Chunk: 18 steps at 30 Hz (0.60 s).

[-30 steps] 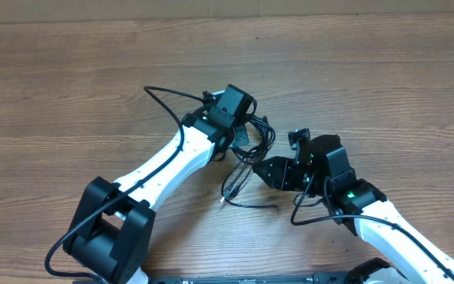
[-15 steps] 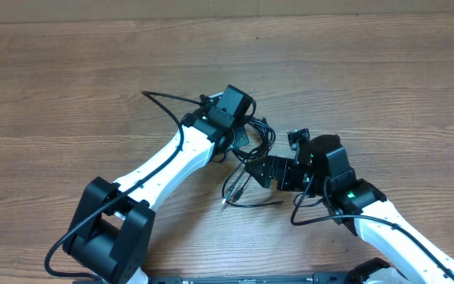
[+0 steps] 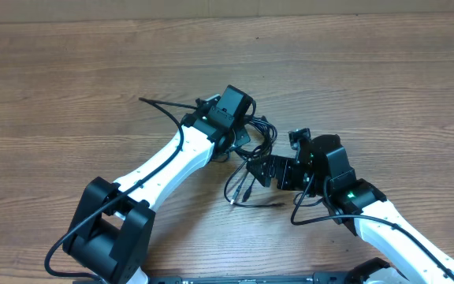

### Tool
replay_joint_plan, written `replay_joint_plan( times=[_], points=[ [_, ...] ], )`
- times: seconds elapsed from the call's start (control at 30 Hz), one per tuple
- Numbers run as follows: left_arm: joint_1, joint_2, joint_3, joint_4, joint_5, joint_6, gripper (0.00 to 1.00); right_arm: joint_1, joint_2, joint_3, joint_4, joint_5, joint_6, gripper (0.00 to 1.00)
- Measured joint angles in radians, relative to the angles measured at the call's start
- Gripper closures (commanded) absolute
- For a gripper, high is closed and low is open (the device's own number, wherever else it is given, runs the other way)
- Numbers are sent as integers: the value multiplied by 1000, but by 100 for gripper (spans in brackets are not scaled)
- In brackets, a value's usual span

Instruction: Untangle cables

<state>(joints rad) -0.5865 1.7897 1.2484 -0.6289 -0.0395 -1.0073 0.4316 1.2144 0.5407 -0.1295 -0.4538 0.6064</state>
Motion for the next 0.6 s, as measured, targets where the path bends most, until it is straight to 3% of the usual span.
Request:
replay_joint_plan(
  times=[0.33,0.6],
  points=[
    [0,0,0,-3,105,-170,96,0,50,0,7,27,0,0],
    [0,0,0,-17,126,-222,96,0,127,0,17,27,8,0]
  ],
)
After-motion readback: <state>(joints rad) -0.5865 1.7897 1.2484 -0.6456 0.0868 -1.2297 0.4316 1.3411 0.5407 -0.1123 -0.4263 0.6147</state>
